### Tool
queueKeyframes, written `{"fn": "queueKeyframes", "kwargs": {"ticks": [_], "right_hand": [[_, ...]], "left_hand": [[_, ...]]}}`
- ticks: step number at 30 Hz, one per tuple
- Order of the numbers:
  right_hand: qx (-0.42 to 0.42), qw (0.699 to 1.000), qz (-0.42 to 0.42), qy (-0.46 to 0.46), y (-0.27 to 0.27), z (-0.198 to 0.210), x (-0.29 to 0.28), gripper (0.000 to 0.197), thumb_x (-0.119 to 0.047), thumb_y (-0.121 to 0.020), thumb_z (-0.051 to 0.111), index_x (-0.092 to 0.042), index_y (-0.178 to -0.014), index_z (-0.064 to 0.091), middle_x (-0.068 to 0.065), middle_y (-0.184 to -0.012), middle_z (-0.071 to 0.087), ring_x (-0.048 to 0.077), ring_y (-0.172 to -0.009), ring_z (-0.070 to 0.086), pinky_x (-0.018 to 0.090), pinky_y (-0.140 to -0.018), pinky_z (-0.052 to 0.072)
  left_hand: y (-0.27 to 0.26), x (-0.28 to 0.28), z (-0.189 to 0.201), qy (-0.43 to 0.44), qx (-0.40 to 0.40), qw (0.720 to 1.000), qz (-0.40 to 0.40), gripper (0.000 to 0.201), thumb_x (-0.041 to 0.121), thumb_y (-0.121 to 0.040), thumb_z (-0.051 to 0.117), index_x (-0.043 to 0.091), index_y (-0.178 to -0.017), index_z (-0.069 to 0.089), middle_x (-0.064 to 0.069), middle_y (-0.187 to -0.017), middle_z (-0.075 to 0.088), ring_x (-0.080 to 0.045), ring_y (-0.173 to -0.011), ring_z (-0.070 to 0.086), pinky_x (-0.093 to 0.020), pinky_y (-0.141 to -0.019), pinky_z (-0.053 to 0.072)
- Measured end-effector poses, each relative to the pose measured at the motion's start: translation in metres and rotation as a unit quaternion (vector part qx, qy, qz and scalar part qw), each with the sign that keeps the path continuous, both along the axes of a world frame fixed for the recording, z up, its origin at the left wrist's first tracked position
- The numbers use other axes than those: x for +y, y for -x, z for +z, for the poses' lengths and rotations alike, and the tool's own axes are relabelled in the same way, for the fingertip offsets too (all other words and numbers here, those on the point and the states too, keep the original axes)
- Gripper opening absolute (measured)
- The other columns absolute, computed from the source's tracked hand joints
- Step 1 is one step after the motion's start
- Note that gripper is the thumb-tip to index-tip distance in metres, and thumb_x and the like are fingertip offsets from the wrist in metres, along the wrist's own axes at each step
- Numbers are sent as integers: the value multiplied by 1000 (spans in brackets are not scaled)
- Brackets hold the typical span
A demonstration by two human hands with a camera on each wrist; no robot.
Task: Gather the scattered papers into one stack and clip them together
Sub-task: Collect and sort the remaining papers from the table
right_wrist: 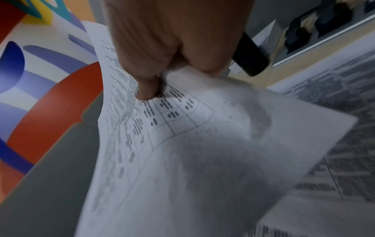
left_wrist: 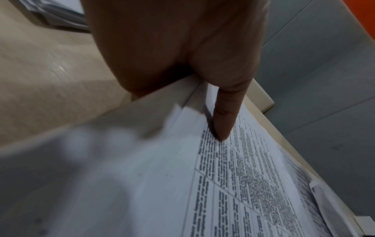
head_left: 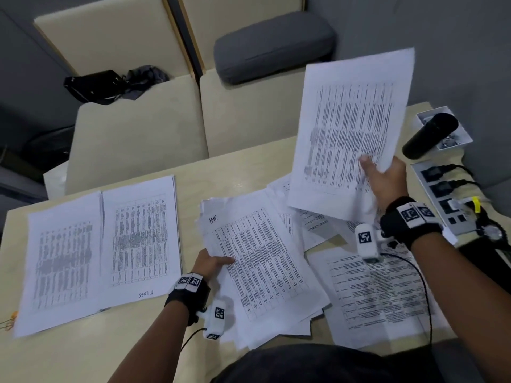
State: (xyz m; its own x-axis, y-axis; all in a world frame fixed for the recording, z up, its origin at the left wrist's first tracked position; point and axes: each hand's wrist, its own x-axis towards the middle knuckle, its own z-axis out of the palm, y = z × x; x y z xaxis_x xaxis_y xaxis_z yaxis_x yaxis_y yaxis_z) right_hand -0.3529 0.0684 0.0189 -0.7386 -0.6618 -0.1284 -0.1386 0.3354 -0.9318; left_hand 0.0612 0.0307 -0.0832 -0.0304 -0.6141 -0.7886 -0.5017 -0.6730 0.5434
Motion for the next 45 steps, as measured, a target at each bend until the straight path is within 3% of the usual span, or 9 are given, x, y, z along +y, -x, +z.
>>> {"fn": "queueKeyframes", "kwargs": {"ticks": [3, 11, 17, 20, 23, 29, 34, 39, 45], "right_hand": [[-66, 997, 39, 19, -26, 11, -1, 22, -29, -87, 71, -22, -107, 65, -1, -106, 70, 20, -101, 66, 40, -94, 52], [-53, 938, 219, -264, -139, -40, 43, 58, -16, -94, 61, -11, -144, 32, 16, -131, 56, 25, -90, 63, 5, -50, 41], [51, 801, 485, -347, -156, -68, 50, 59, -28, -89, 67, -16, -140, 40, 10, -112, 65, 19, -86, 63, 22, -73, 50], [24, 859, 415, -298, -105, -66, 32, 26, -35, -81, 75, -26, -100, 61, -4, -90, 65, 16, -83, 62, 31, -86, 53], [101, 936, 209, -266, -22, -67, 16, 34, -28, -80, 73, -13, -109, 64, 5, -106, 65, 24, -95, 64, 33, -87, 51], [205, 850, 132, -466, 101, -85, 53, 108, -53, -51, 91, -10, -139, 45, 23, -142, 42, 42, -132, 41, 53, -106, 40], [184, 861, 143, -451, 104, -88, 64, 100, -43, -57, 91, -4, -135, 41, 26, -128, 56, 41, -117, 55, 47, -93, 49], [246, 928, 70, -271, 82, -63, 44, 33, -26, -83, 71, -7, -108, 61, 22, -107, 64, 39, -100, 61, 40, -83, 50], [77, 995, -44, 39, 32, -8, 16, 37, -28, -84, 70, -10, -115, 64, 9, -112, 69, 24, -104, 66, 40, -93, 53]], "left_hand": [[14, 5, 31, 8, 10, 1000, -2, 50, 13, -67, 84, 5, -113, 66, -11, -106, 73, -36, -101, 68, -49, -94, 51], [26, 13, 44, -14, 146, 982, 119, 100, 85, -73, 34, 27, -153, 19, -4, -160, 17, -29, -149, 11, -56, -117, 4], [26, 1, 18, 94, -52, 991, -78, 28, 33, -70, 85, 17, -78, 63, 2, -71, 66, -23, -73, 64, -28, -65, 52], [30, -4, 18, 89, -73, 989, -94, 24, 17, -72, 81, 9, -89, 66, -5, -78, 69, -26, -77, 68, -35, -72, 58], [26, -2, 21, 72, -64, 991, -91, 15, 7, -75, 77, 4, -82, 64, -6, -73, 65, -23, -71, 63, -29, -65, 53], [16, 4, 19, 58, -31, 995, -75, 13, -5, -78, 68, 4, -82, 61, -4, -69, 64, -21, -69, 62, -32, -62, 52], [16, 4, 17, 61, -37, 994, -78, 17, -3, -77, 71, 10, -72, 61, -1, -58, 63, -20, -61, 60, -28, -60, 49], [18, 2, 19, 57, -39, 995, -78, 17, -3, -77, 72, 9, -72, 62, -3, -62, 64, -19, -62, 61, -27, -60, 48], [21, 4, 20, 56, -24, 996, -62, 16, -6, -79, 69, 8, -76, 62, -5, -69, 64, -27, -74, 63, -28, -63, 49]]}}
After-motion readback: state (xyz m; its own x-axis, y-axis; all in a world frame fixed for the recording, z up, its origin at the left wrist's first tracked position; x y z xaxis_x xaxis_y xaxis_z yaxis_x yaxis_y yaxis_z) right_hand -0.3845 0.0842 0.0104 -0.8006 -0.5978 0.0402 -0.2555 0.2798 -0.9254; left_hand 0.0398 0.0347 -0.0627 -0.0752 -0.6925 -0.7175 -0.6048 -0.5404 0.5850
